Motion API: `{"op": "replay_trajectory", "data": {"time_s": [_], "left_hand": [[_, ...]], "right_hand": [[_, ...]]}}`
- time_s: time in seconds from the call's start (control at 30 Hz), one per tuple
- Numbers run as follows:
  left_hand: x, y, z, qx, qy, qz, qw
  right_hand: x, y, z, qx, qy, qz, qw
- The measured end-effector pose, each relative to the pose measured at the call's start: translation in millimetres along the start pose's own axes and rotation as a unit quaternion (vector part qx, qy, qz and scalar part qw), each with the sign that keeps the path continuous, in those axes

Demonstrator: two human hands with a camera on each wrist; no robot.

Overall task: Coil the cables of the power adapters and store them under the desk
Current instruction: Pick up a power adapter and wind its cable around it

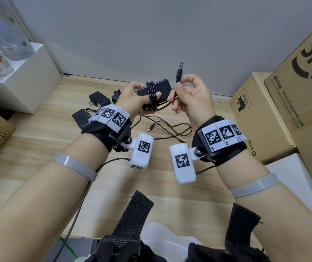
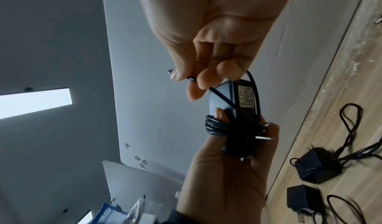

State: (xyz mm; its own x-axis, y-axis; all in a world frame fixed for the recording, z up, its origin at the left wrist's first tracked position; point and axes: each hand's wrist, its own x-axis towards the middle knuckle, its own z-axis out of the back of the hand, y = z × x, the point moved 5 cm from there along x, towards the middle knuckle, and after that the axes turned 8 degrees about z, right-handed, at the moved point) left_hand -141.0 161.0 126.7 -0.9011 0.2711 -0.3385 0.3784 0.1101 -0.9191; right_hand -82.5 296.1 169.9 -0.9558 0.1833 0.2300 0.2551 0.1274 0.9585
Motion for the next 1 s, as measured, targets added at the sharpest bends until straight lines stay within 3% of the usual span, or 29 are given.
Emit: {"op": "replay_trajectory", "data": {"time_s": [0.23, 0.47, 0.9, 1.0], "left_hand": [[0.2, -0.9, 3.4, -0.004, -0.014, -0.007, 1.0], [-3.1, -3.0, 0.6, 0.022, -0.006, -0.011, 1.0], [-3.7, -6.8, -2.3, 0.148, -0.016, -0.038, 0.988], [-4.5, -6.7, -2.2, 0.218, -0.019, -0.053, 0.974]], "right_hand": [[-1.3, -5.6, 2.8, -0.182, -0.005, -0.055, 0.982], [2.6, -5.8, 4.0, -0.221, -0.021, -0.084, 0.971], [-0.8, -7.2, -12.1, -0.286, 0.051, -0.018, 0.957], [-2.0, -5.9, -20.5, -0.368, 0.103, 0.018, 0.924]]}}
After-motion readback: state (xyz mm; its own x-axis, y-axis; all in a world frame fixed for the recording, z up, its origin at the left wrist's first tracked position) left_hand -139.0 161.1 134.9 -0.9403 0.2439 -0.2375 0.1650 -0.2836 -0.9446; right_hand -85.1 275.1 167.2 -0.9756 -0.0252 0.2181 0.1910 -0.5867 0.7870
